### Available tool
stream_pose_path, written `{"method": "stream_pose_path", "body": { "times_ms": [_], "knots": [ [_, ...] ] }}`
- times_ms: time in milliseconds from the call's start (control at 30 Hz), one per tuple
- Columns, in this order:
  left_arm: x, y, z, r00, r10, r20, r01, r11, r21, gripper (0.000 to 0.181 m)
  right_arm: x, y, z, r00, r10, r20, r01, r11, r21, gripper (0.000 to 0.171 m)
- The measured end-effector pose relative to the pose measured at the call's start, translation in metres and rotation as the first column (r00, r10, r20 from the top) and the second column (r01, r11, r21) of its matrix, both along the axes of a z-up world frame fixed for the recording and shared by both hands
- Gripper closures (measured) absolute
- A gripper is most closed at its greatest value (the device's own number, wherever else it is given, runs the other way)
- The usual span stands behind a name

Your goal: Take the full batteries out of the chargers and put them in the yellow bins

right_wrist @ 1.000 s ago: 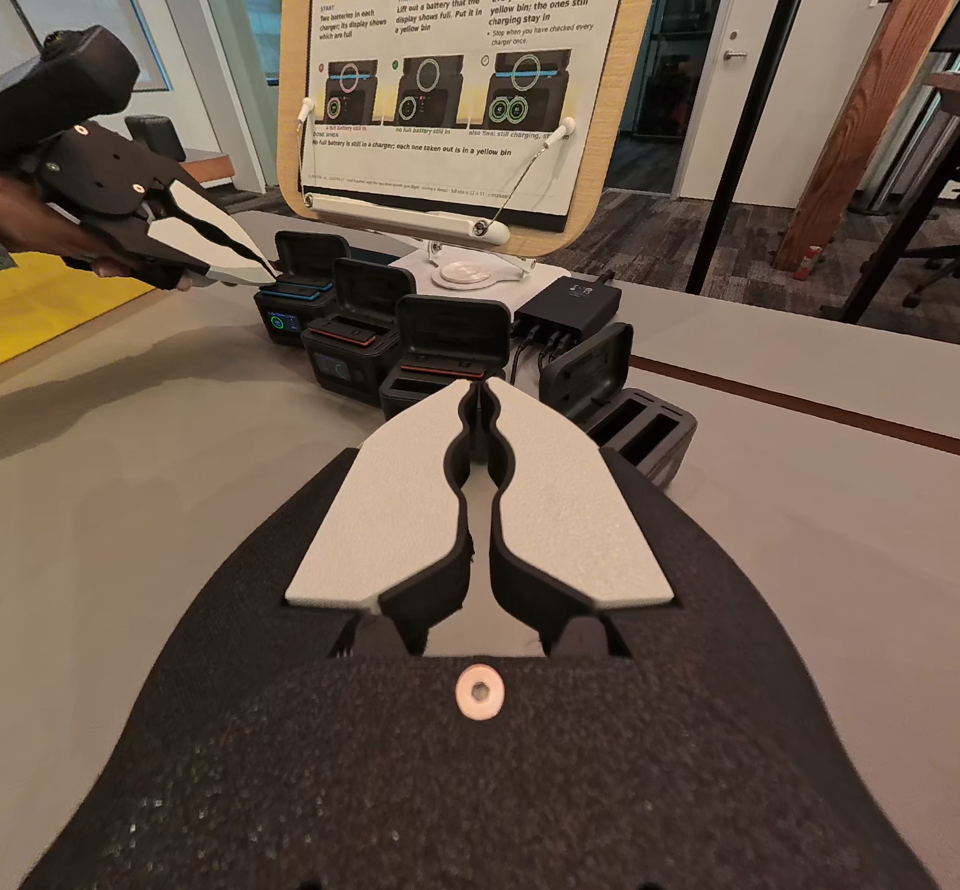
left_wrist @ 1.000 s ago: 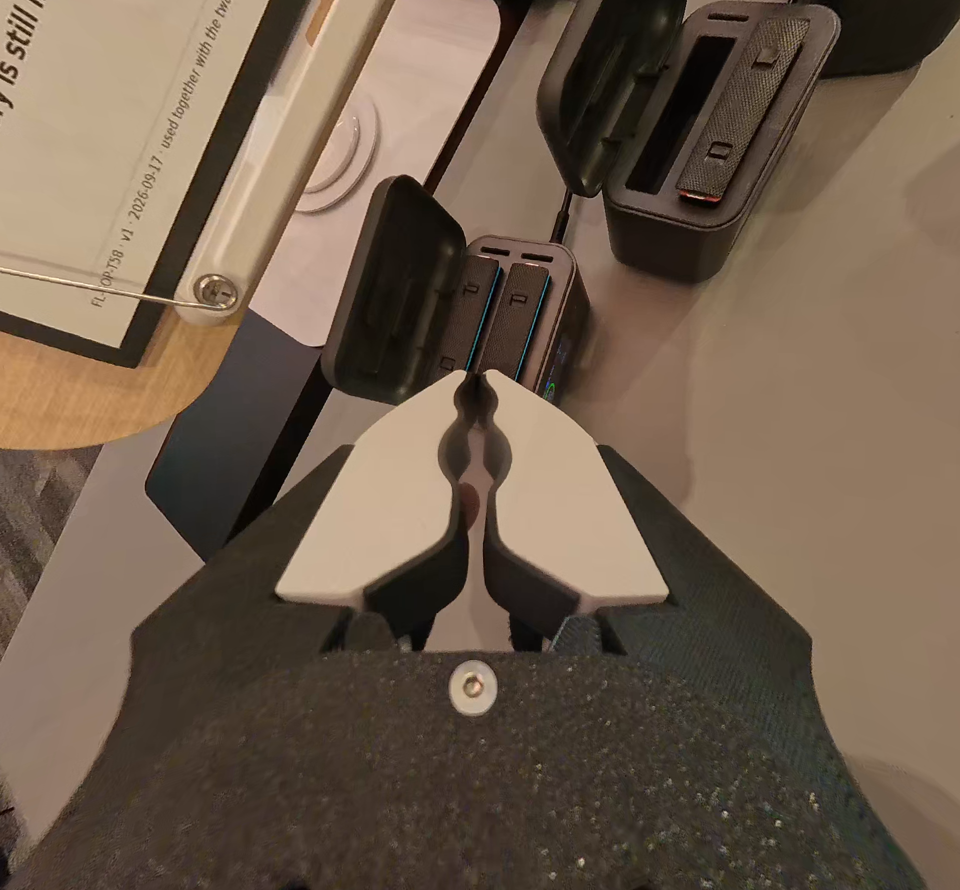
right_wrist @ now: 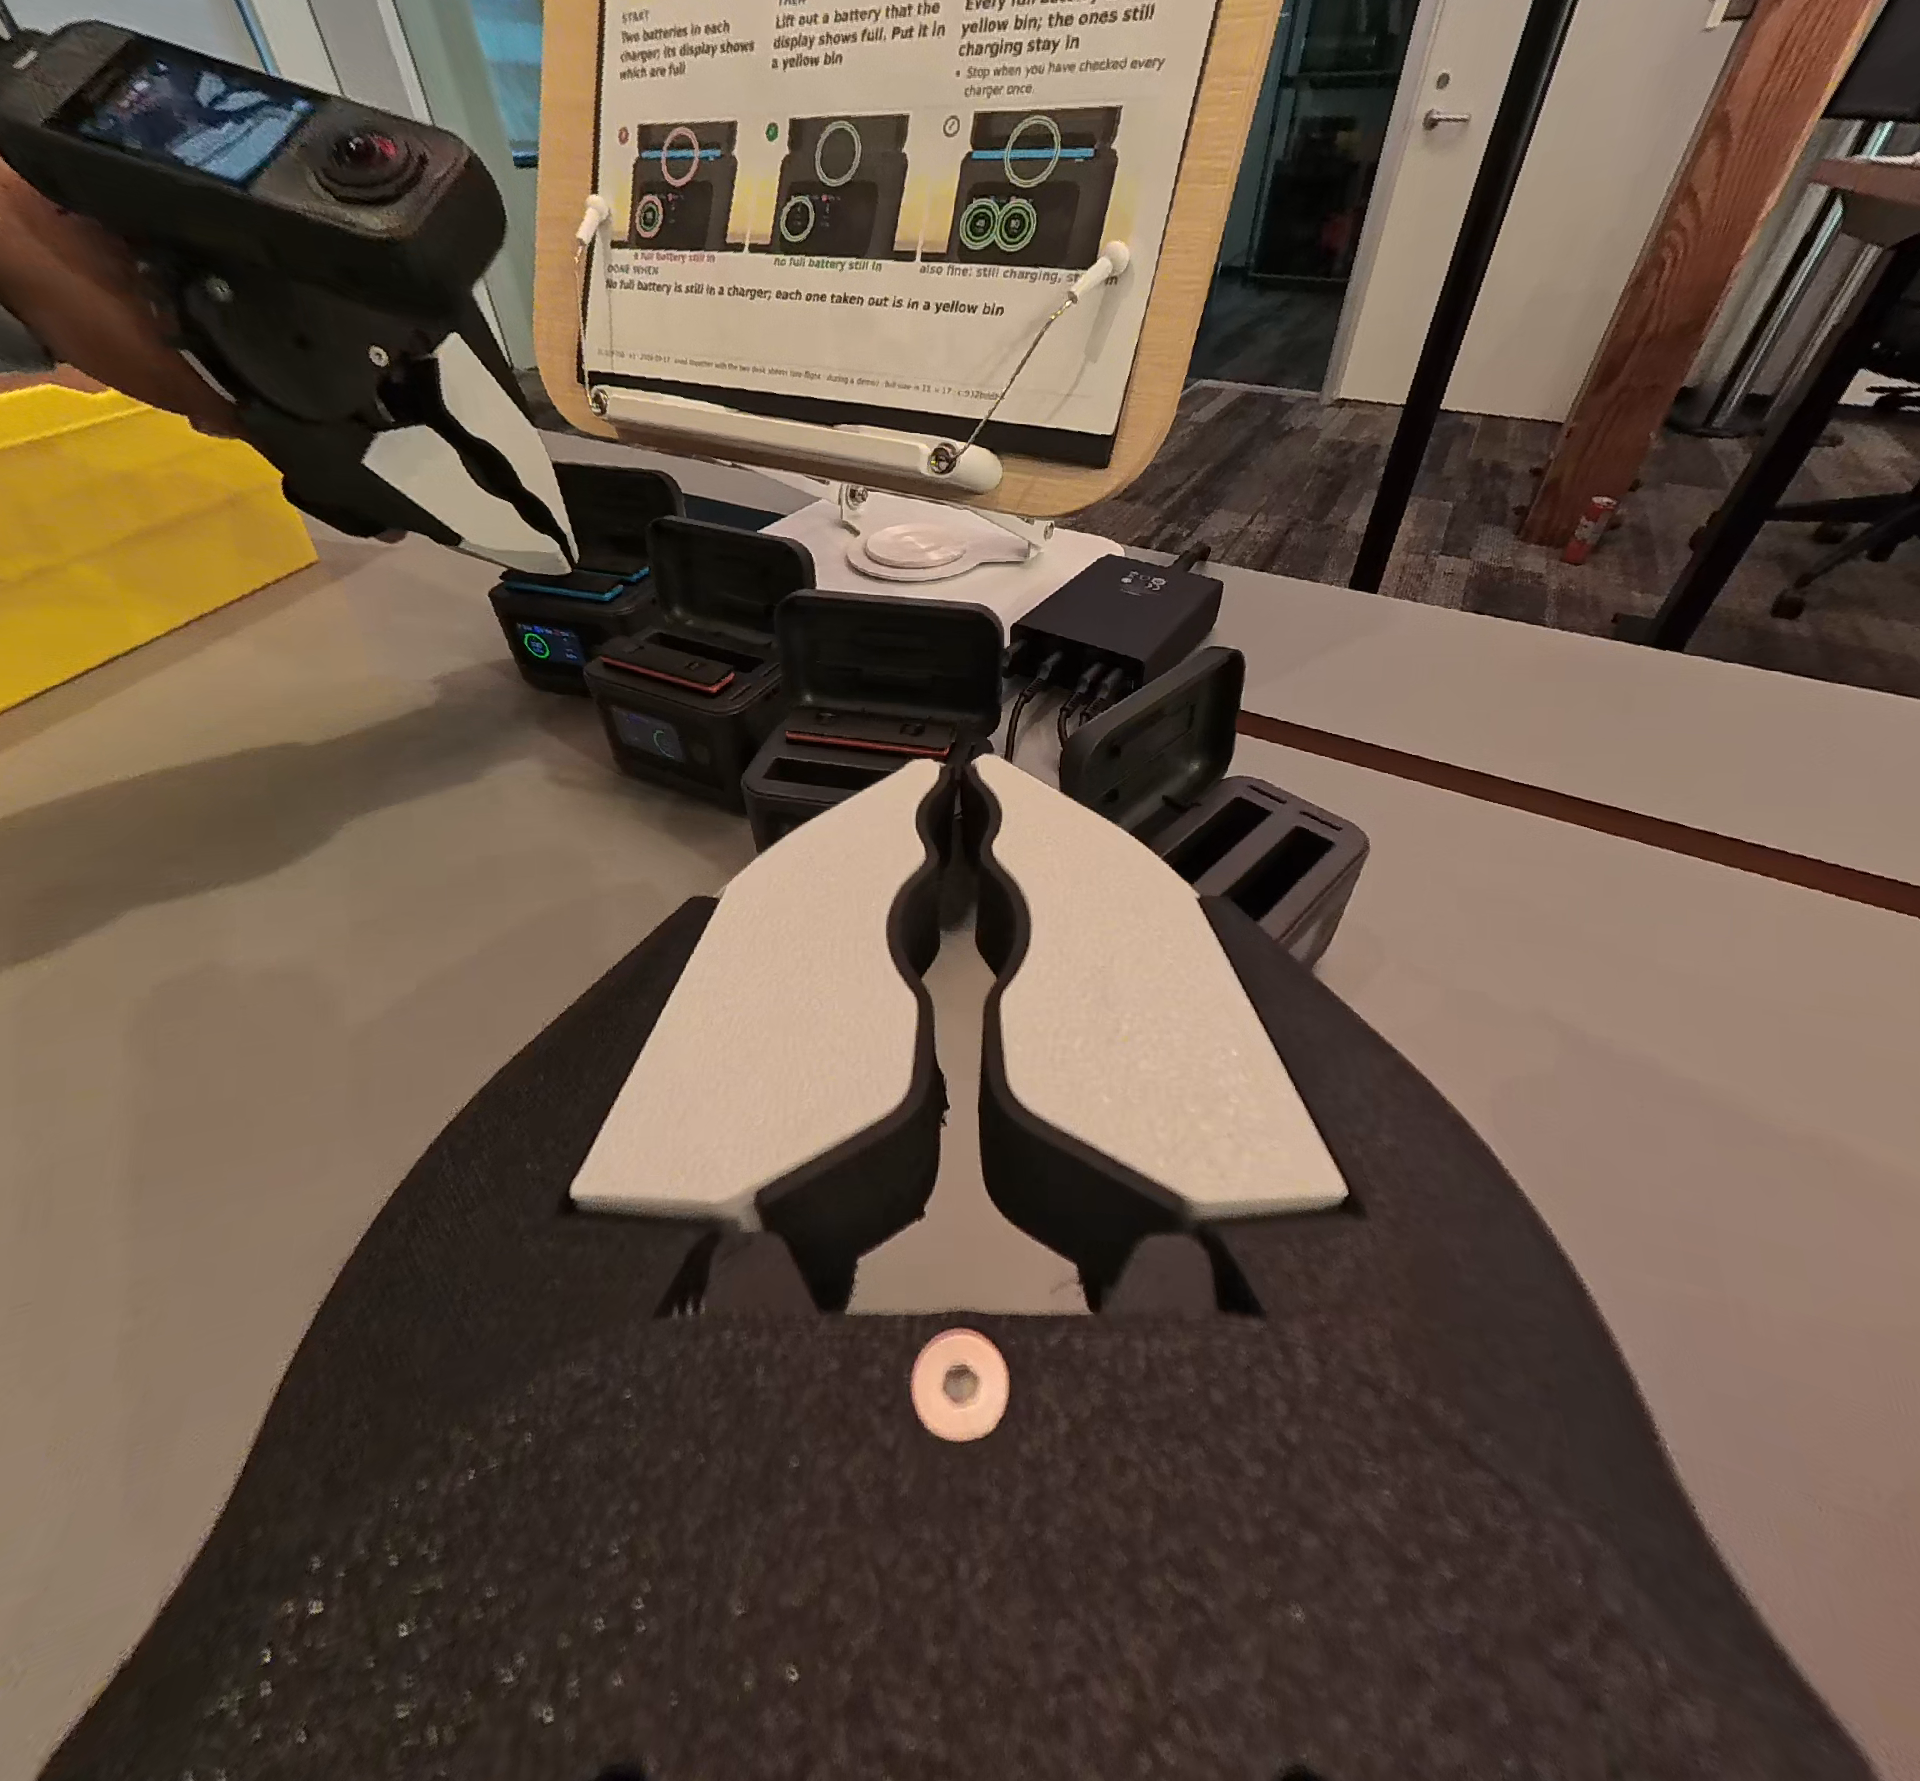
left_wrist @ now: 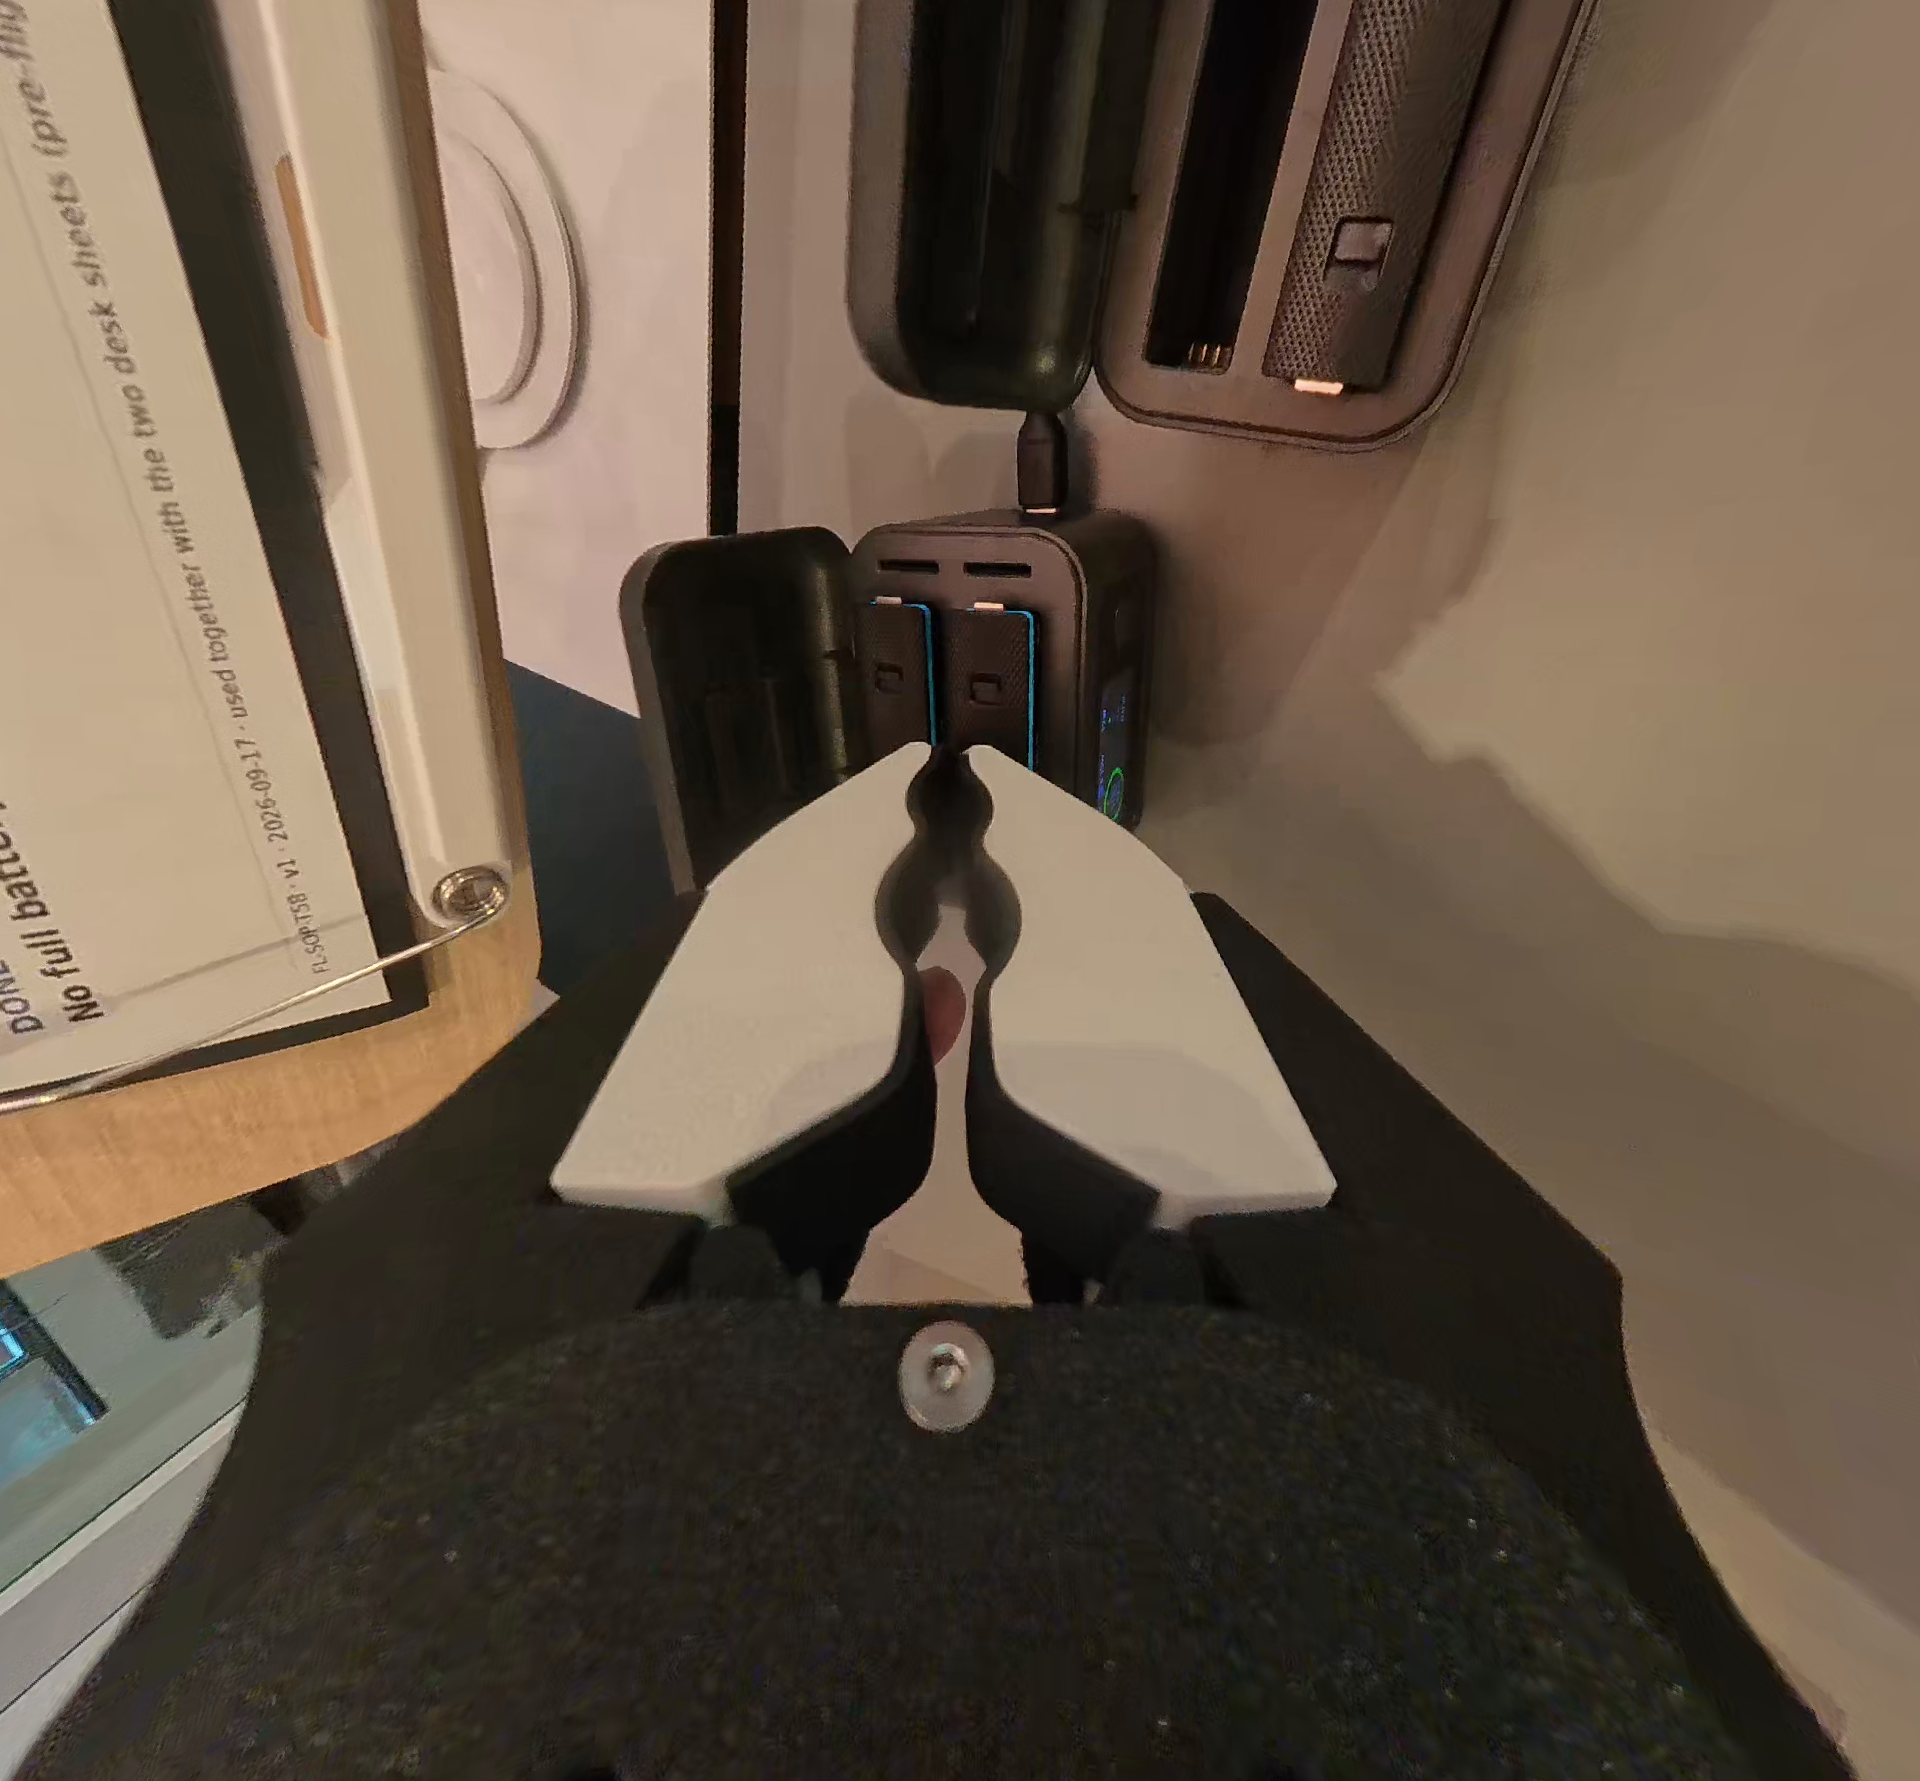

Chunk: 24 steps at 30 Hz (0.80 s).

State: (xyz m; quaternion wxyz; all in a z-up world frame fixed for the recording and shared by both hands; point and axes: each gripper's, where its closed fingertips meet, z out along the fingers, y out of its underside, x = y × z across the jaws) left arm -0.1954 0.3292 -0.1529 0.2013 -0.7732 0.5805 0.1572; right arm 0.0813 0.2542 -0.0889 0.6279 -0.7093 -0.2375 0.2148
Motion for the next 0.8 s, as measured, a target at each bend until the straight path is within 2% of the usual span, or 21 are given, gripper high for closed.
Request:
{"method": "stream_pose_path", "body": {
  "times_ms": [167, 267, 467, 500, 600, 700, 800],
  "knots": [
    [0.001, -0.001, 0.002, 0.993, 0.014, 0.121, -0.018, 0.999, 0.034, 0.181, 0.0, 0.0, -0.002, 1.0, -0.002, 0.011, 0.002, 1.0, 0.001, 0.171],
    [0.002, 0.001, 0.016, 0.959, 0.056, 0.279, -0.088, 0.991, 0.103, 0.181, 0.0, 0.0, -0.001, 1.0, -0.001, 0.005, 0.001, 1.0, 0.0, 0.171],
    [-0.01, -0.008, 0.038, 0.907, 0.079, 0.413, -0.184, 0.958, 0.221, 0.181, -0.002, 0.0, -0.002, 1.0, 0.0, 0.012, 0.0, 1.0, 0.004, 0.171],
    [-0.01, -0.013, 0.043, 0.887, 0.081, 0.456, -0.204, 0.952, 0.229, 0.174, -0.001, 0.0, -0.001, 1.0, -0.002, 0.011, 0.002, 1.0, 0.006, 0.171],
    [-0.008, -0.03, 0.062, 0.789, 0.089, 0.608, -0.294, 0.923, 0.247, 0.17, 0.0, 0.0, 0.0, 1.0, -0.008, 0.007, 0.008, 1.0, 0.007, 0.171],
    [-0.005, -0.053, 0.08, 0.621, 0.079, 0.78, -0.399, 0.888, 0.228, 0.164, 0.0, 0.0, -0.002, 1.0, -0.008, 0.014, 0.008, 1.0, 0.007, 0.171],
    [-0.009, -0.081, 0.089, 0.474, 0.067, 0.878, -0.479, 0.856, 0.193, 0.154, -0.002, 0.0, -0.003, 1.0, -0.006, 0.023, 0.005, 1.0, 0.008, 0.171]
  ]
}}
